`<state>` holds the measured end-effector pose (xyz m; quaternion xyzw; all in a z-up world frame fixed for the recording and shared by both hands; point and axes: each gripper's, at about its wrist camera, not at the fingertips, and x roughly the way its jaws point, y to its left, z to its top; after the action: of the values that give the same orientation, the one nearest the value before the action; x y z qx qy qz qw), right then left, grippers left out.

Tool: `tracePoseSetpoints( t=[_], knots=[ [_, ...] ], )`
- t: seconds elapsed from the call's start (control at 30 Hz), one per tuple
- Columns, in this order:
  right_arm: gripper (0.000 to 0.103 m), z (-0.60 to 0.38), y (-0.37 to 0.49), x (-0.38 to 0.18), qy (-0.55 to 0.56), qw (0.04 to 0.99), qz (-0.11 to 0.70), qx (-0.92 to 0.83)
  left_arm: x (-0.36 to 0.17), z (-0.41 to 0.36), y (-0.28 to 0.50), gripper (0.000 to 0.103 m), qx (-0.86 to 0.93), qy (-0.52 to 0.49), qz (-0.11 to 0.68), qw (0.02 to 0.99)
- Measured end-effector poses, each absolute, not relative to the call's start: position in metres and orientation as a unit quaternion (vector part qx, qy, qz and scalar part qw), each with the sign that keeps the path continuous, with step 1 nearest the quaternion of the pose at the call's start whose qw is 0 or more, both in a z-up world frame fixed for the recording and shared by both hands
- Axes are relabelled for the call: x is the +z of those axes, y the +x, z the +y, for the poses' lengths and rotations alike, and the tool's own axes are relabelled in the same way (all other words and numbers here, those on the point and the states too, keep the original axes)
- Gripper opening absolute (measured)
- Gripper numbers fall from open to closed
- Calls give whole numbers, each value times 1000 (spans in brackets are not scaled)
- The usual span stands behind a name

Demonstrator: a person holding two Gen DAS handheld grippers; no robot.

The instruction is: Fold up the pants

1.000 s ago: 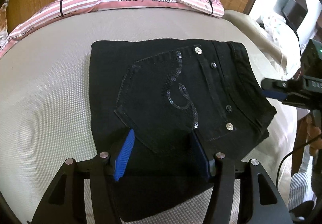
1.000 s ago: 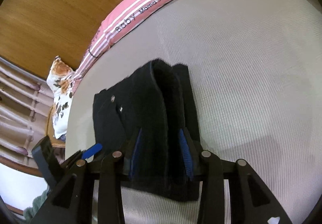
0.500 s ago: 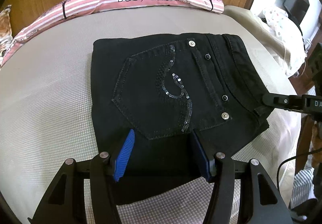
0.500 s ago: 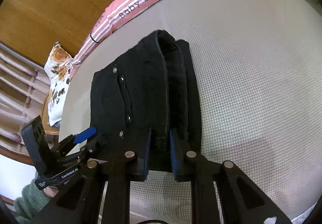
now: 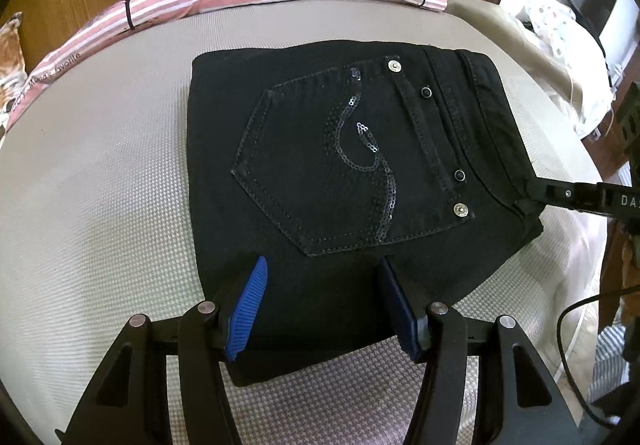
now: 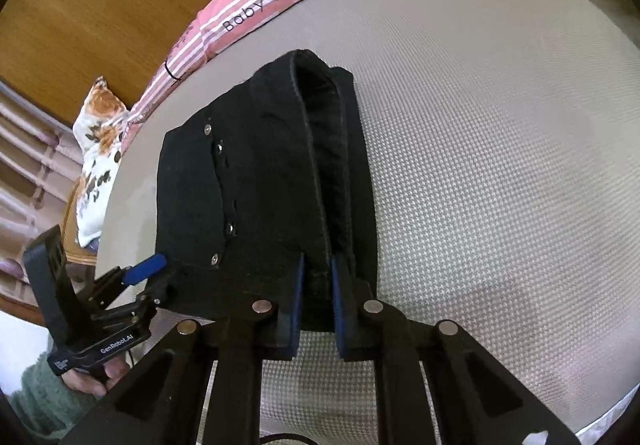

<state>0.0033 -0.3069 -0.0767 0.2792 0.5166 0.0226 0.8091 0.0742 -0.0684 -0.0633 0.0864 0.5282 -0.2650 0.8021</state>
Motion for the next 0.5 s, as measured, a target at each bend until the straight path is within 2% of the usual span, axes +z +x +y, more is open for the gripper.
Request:
tracePoseSetpoints(
  t=[0.13,0.17,0.3,0.5],
  knots=[
    [13,-308,3,-75,278,808,519,23,-63,-68,74,60,-264,83,527,803],
    [18,-309,3,-74,281,807,520,20,-62,-67,75,60,-264,80,527,804],
    [24,-309,3,-66,285,804,521,17,-56,-64,78,60,-262,70,525,807],
    [24,-310,7,-41,261,827,498,2,-44,-49,84,60,-244,53,506,825]
  ],
)
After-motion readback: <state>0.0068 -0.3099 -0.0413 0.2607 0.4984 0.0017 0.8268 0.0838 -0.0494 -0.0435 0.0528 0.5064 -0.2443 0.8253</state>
